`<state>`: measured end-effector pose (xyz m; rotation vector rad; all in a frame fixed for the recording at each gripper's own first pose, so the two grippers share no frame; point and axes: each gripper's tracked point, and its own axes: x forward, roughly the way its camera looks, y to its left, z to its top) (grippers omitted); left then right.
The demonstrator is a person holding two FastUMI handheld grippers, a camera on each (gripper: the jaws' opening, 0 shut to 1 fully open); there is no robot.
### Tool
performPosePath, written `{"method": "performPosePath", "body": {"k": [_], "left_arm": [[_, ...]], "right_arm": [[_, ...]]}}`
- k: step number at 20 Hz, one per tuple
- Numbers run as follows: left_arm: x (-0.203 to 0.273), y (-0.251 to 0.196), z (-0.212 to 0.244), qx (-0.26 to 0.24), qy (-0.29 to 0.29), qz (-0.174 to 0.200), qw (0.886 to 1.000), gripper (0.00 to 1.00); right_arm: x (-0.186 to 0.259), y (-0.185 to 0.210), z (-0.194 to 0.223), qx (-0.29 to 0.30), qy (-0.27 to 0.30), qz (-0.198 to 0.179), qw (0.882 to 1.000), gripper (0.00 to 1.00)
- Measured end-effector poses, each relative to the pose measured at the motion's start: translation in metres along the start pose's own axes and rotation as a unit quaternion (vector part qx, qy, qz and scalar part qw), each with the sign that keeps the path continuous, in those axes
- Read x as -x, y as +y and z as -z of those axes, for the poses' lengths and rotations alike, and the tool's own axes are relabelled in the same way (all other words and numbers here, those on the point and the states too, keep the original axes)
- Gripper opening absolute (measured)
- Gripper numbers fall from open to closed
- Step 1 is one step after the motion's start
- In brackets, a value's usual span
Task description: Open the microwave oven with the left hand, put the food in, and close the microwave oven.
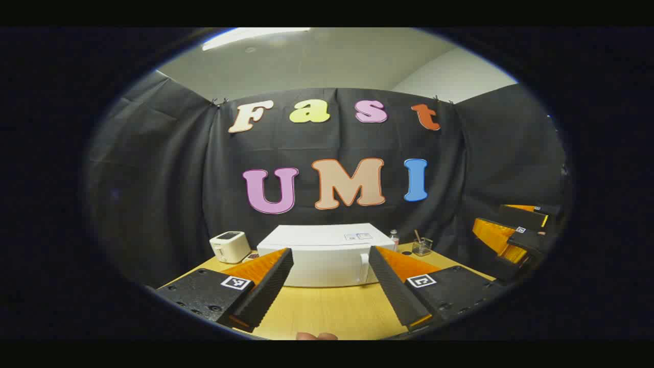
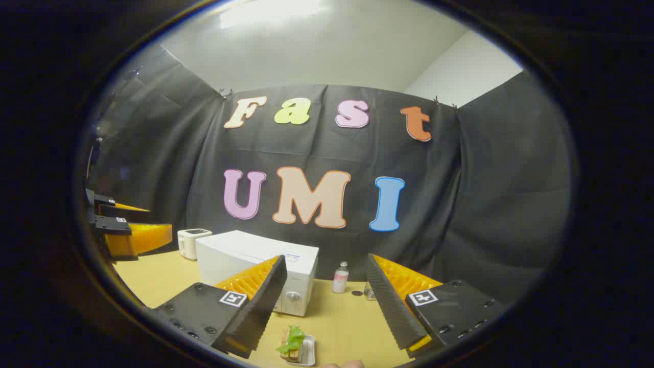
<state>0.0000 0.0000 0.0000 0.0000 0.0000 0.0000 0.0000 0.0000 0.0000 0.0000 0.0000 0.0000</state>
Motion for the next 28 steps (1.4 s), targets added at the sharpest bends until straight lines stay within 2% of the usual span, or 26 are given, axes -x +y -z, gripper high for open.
{"method": "performPosePath", "body": {"k": [9, 12, 21, 28], "left_arm": [[-0.011, -0.007, -0.004, -0.004, -0.003, 0.001, 1.0, 0.95], [-0.015, -0.01, -0.002, -0.007, -0.001, 0.001, 1.0, 0.95], [-0.032, -0.016, 0.004, -0.009, 0.005, 0.002, 1.0, 0.95], [-0.046, -0.01, 0.009, -0.008, 0.01, -0.013, 1.0, 0.95]], "right_arm": [[0.001, -0.014, 0.004, 0.012, 0.001, 0.005, 1.0, 0.96], [-0.001, -0.018, 0.008, 0.007, 0.004, 0.008, 1.0, 0.99], [-0.017, -0.016, 0.01, 0.007, -0.001, -0.002, 1.0, 0.98], [-0.033, -0.011, 0.018, 0.007, 0.004, -0.016, 1.0, 0.97]]}}
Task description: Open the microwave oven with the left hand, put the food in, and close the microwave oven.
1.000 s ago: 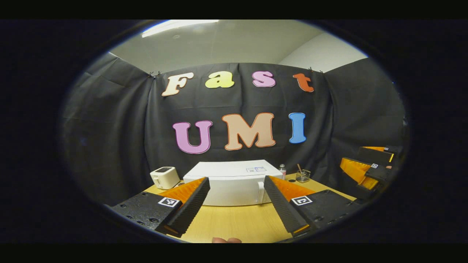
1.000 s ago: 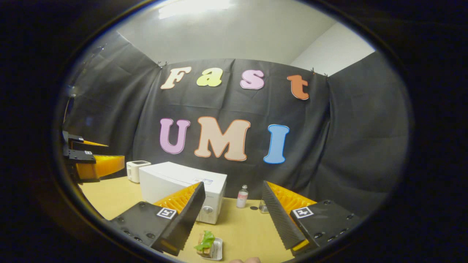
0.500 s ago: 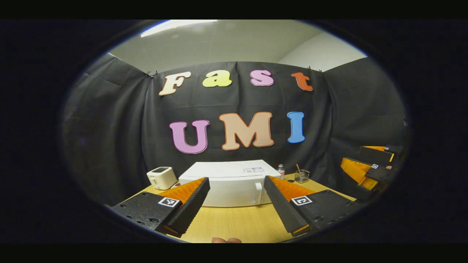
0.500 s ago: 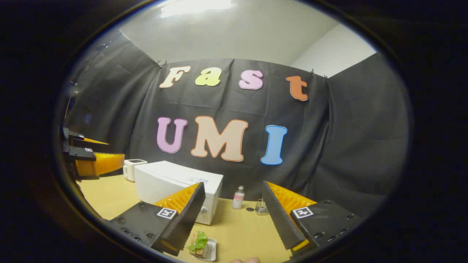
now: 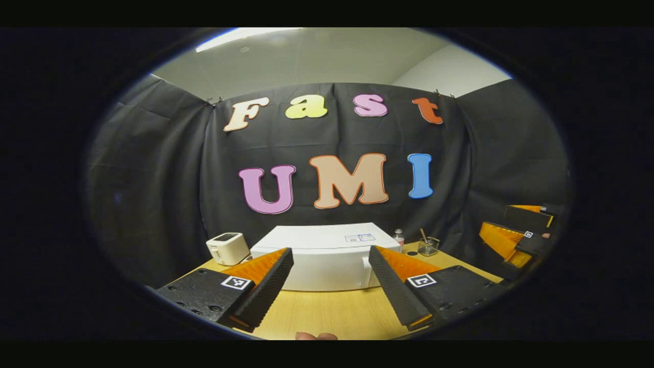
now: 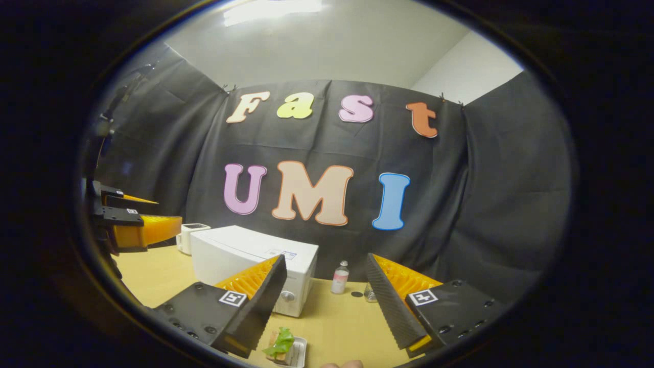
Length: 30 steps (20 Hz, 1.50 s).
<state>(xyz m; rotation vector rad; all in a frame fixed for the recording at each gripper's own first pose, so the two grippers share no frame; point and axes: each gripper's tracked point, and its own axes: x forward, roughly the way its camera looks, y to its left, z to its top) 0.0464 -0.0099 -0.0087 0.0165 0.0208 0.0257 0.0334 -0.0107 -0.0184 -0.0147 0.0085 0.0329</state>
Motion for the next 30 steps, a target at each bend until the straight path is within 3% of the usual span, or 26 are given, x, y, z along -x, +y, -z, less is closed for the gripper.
{"method": "performPosePath", "body": {"k": [8, 14, 25, 30], "left_arm": [[-0.038, -0.006, 0.013, 0.002, -0.001, 0.009, 1.0, 0.95], [-0.092, -0.021, 0.05, -0.012, 0.002, 0.022, 1.0, 0.95], [-0.178, -0.059, 0.163, -0.001, 0.093, 0.02, 0.995, 0.96], [-0.196, -0.08, 0.199, 0.003, 0.13, 0.023, 0.991, 0.96]], "right_arm": [[-0.01, 0.002, 0.002, 0.011, -0.003, -0.002, 1.0, 0.97], [-0.004, -0.005, 0.013, 0.008, 0.017, 0.008, 1.0, 0.97], [0.044, -0.054, 0.016, 0.049, 0.047, 0.075, 0.995, 0.97], [0.059, -0.061, 0.022, 0.061, 0.065, 0.087, 0.992, 0.98]]}}
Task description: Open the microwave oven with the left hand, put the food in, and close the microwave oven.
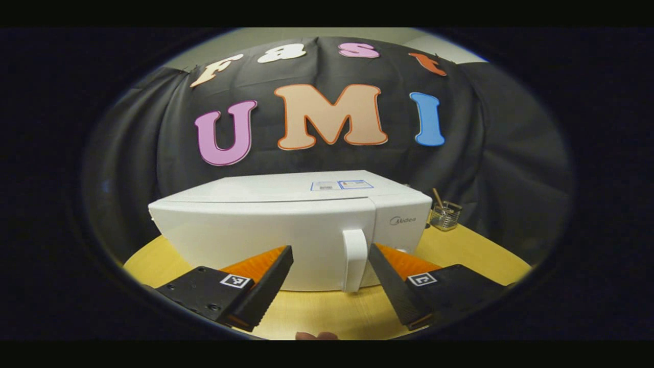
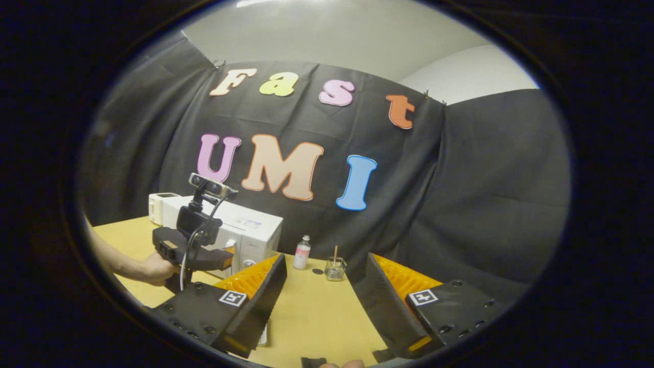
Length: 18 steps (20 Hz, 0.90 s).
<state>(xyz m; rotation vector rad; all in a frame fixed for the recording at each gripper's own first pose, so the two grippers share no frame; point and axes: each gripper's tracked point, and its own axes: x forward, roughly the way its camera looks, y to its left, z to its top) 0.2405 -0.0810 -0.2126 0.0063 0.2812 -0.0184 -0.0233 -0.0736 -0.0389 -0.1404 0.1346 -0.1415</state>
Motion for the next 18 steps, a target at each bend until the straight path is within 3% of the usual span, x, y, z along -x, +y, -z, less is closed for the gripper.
{"method": "performPosePath", "body": {"k": [6, 11, 13, 15, 16, 17, 18], "left_arm": [[-0.014, -0.009, 0.027, 0.007, 0.039, -0.007, 0.999, 0.99], [-0.018, -0.017, 0.036, -0.01, 0.053, 0.003, 0.999, 0.94], [-0.021, -0.021, 0.046, -0.016, 0.072, 0.01, 0.997, 0.81], [-0.017, -0.022, 0.062, -0.019, 0.108, 0.013, 0.994, 0.49], [-0.019, -0.024, 0.06, -0.015, 0.1, 0.016, 0.995, 0.33], [-0.021, -0.025, 0.057, -0.01, 0.09, 0.021, 0.996, 0.33], [-0.019, -0.028, 0.06, -0.004, 0.096, 0.025, 0.995, 0.27]], "right_arm": [[0.001, -0.006, 0.006, -0.007, 0.012, 0.001, 1.0, 0.97], [0.002, -0.01, 0.006, -0.009, 0.01, 0.006, 1.0, 0.97], [0.0, -0.008, 0.01, -0.012, 0.013, 0.005, 1.0, 0.97], [0.001, -0.005, 0.011, -0.015, 0.015, 0.002, 1.0, 0.97], [0.002, -0.006, 0.011, -0.014, 0.013, 0.002, 1.0, 0.97], [0.002, -0.006, 0.01, -0.012, 0.011, 0.001, 1.0, 0.97], [0.003, -0.006, 0.011, -0.011, 0.011, 0.002, 1.0, 0.99]]}}
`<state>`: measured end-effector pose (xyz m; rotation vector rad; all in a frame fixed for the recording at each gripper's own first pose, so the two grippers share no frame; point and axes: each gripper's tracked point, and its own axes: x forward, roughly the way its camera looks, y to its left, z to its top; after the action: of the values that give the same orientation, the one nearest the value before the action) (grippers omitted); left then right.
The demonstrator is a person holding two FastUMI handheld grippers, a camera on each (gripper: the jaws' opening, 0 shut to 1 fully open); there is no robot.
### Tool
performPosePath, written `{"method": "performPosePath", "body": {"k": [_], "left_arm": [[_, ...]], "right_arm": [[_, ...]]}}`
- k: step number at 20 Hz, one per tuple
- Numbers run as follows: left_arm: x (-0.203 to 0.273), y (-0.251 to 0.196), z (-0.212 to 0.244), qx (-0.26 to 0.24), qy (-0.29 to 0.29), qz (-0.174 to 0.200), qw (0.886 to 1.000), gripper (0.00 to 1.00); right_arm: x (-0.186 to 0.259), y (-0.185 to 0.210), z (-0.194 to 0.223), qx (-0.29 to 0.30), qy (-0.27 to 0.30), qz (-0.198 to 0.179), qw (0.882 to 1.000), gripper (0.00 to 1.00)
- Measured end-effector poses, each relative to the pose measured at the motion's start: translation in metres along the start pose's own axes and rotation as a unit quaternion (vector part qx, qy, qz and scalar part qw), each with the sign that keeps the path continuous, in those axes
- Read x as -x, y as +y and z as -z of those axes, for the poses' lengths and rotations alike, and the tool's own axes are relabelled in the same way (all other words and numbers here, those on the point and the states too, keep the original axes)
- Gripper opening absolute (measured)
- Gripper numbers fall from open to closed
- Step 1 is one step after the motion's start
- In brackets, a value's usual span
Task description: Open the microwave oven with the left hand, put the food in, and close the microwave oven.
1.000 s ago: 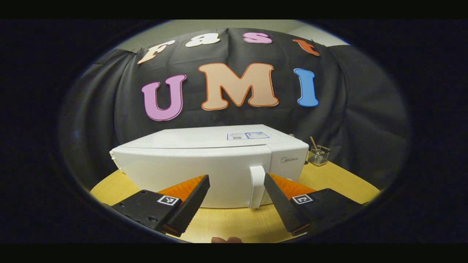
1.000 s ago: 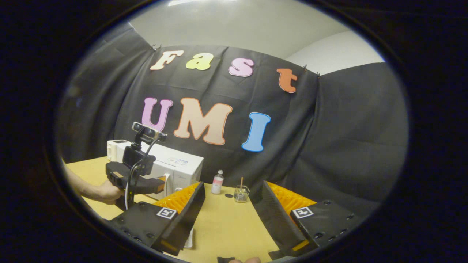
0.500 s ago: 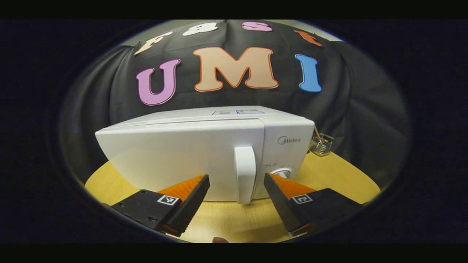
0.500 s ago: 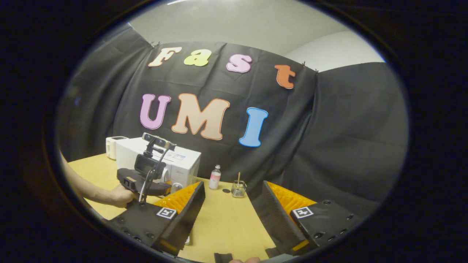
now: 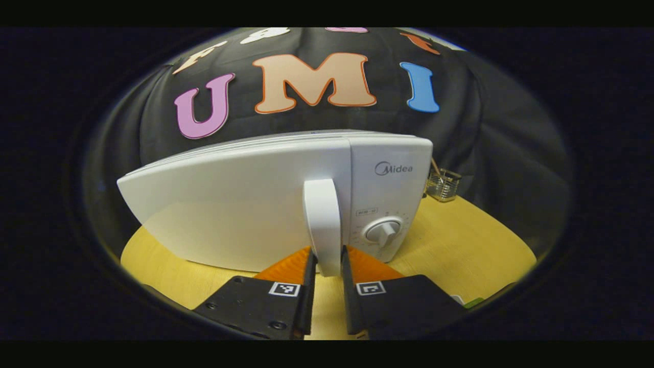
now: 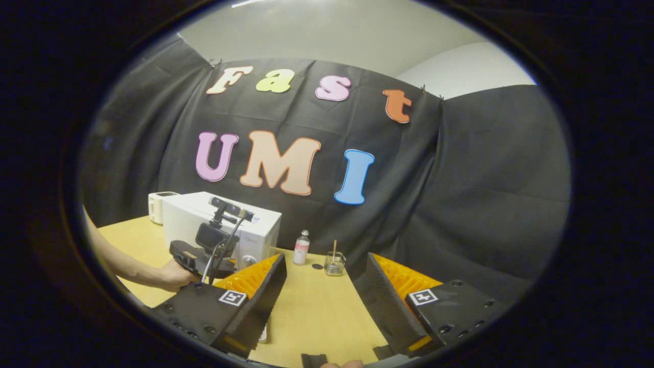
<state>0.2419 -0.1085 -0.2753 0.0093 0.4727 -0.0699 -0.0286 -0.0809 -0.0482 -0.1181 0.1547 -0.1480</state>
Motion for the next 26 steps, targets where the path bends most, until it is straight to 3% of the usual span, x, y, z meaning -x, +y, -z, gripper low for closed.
{"method": "performPosePath", "body": {"k": [6, 10, 12, 13, 15, 20, 26], "left_arm": [[0.003, 0.0, 0.001, -0.002, 0.001, 0.013, 1.0, 0.06], [0.004, 0.0, 0.0, -0.01, 0.005, 0.025, 1.0, 0.04], [0.02, -0.001, 0.015, 0.009, 0.027, 0.022, 0.999, 0.02], [0.029, -0.001, 0.012, 0.008, 0.006, 0.023, 1.0, 0.03], [0.043, 0.001, 0.022, -0.02, -0.001, 0.03, 0.999, 0.01], [0.087, 0.01, 0.039, -0.018, 0.001, 0.062, 0.998, 0.01], [0.156, 0.048, 0.076, -0.024, 0.005, 0.047, 0.999, 0.02]], "right_arm": [[-0.002, -0.009, 0.001, -0.002, -0.001, 0.004, 1.0, 0.99], [-0.004, -0.01, 0.003, -0.003, -0.004, 0.004, 1.0, 0.97], [-0.006, -0.01, 0.002, 0.001, -0.006, 0.004, 1.0, 0.99], [-0.007, -0.011, 0.002, 0.004, -0.007, 0.006, 1.0, 0.99], [-0.011, -0.01, 0.004, -0.005, -0.005, 0.006, 1.0, 0.99], [-0.022, 0.017, 0.013, -0.011, 0.002, -0.034, 0.999, 0.97], [-0.024, 0.08, 0.025, -0.023, 0.011, -0.105, 0.994, 0.99]]}}
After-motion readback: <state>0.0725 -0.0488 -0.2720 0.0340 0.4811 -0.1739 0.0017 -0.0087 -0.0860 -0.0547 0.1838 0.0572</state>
